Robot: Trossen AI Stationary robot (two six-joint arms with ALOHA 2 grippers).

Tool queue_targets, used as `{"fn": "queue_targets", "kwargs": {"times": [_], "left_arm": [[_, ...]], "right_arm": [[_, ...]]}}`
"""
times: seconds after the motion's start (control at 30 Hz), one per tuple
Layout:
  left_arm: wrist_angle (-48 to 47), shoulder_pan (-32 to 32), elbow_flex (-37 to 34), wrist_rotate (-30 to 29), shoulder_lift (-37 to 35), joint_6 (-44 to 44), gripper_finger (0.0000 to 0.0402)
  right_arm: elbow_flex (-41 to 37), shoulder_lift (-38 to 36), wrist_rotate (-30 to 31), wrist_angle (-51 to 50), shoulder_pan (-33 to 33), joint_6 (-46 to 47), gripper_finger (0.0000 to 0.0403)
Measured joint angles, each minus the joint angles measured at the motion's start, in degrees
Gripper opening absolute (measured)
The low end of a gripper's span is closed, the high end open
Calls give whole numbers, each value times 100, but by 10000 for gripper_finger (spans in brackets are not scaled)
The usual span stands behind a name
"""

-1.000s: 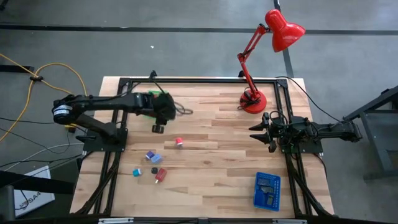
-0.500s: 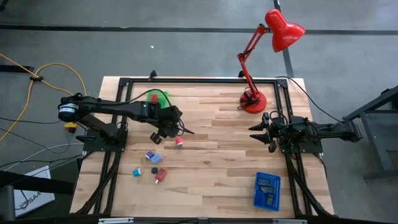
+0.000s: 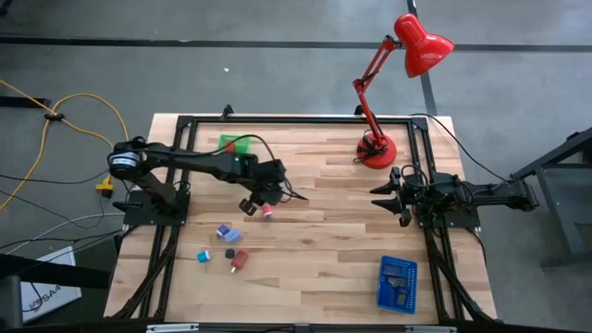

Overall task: Pick & Place Office items
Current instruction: Put the pink charger adapter into the green bin

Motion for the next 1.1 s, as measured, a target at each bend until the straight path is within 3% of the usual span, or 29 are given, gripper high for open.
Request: {"fn": "queue_targets", "kwargs": {"times": [0.27, 0.43, 1.1], "left_arm": [[-1134, -222, 733, -13, 487, 772, 151], [-1219, -440, 733, -11, 754, 1353, 151], [-1354, -578, 735, -85, 1148, 1572, 151]], "right_arm": [[0, 0, 0, 0, -1, 0, 146], [-1, 1, 0, 0, 0, 0, 146], [0, 1, 0, 17, 0, 0, 146]]}}
